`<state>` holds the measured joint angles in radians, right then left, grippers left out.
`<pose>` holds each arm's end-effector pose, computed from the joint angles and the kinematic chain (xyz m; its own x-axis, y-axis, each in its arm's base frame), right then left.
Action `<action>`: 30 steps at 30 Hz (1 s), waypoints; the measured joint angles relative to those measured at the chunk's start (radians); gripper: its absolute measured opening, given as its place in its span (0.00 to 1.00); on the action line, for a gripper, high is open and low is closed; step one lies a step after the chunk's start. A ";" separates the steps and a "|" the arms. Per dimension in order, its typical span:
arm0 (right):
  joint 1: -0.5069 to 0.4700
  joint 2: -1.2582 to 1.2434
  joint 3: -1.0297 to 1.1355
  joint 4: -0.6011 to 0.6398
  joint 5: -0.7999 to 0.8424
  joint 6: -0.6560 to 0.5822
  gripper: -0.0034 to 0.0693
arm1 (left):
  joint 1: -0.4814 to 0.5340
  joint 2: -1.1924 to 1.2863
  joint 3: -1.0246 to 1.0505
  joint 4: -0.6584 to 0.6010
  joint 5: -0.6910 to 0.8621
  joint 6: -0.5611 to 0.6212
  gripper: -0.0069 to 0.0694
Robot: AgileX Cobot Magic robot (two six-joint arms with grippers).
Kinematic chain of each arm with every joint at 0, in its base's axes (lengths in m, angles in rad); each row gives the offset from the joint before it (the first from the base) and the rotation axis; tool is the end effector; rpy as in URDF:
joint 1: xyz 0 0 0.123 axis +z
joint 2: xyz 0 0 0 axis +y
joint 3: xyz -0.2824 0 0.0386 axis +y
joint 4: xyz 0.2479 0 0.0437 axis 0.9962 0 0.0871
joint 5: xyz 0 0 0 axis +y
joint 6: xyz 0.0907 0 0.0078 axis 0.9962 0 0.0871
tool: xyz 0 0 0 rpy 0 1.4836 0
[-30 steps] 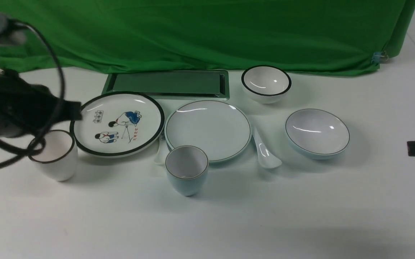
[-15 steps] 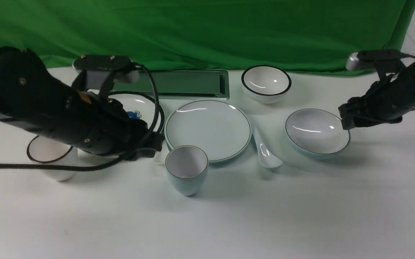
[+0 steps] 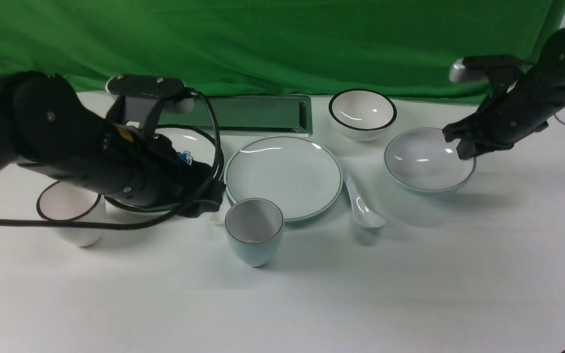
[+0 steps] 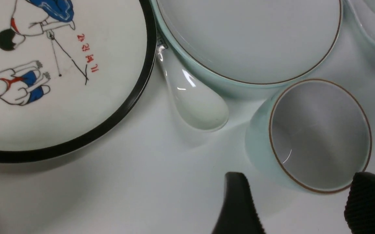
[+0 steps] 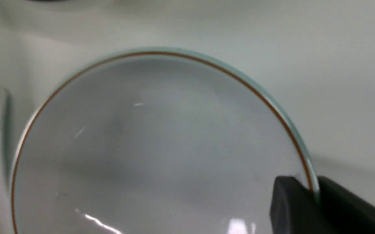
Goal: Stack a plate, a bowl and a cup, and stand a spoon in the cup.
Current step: Use the right arm to grab a blue rice bowl, then use the right arm to put the blue rice bowl into the blue large plate in the middle
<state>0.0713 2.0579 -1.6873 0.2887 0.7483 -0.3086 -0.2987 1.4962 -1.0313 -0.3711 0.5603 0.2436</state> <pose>0.4581 0.0504 0.2297 -0.8250 -0.1515 -0.5444 -0.2513 0.9612 0.1134 0.2945 -0.1091 0.2650 -0.7806 0.1636 -0.6032 0.3449 0.9176 -0.1974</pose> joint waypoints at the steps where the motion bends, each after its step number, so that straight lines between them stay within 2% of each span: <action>1: 0.003 -0.009 -0.031 0.007 0.026 -0.001 0.14 | 0.000 0.013 0.000 -0.009 -0.012 0.000 0.61; 4: 0.028 -0.021 -0.116 0.047 0.082 -0.017 0.14 | 0.000 0.046 0.000 -0.028 -0.040 0.000 0.61; 7: 0.116 -0.016 -0.190 0.100 0.088 -0.050 0.14 | 0.000 0.085 0.000 -0.040 -0.062 0.007 0.61; 12: 0.280 0.069 -0.245 0.127 -0.007 -0.056 0.14 | 0.000 0.100 0.000 -0.055 -0.064 0.009 0.61; 15: 0.338 0.139 -0.259 0.127 -0.055 -0.056 0.14 | 0.000 0.102 0.000 -0.070 -0.064 0.009 0.61; 25: 0.355 0.228 -0.262 0.114 -0.072 -0.032 0.18 | 0.000 0.102 0.000 -0.106 -0.085 0.014 0.60; 28: 0.355 0.228 -0.269 0.114 -0.079 -0.030 0.23 | 0.000 0.107 0.000 -0.117 -0.095 0.016 0.57; 30: 0.355 0.228 -0.269 0.114 -0.084 -0.030 0.33 | 0.000 0.123 -0.001 -0.121 -0.102 0.018 0.52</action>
<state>0.4265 2.2857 -1.9560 0.4026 0.6643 -0.3389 -0.2987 1.6196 -1.0322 -0.4917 0.4586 0.2614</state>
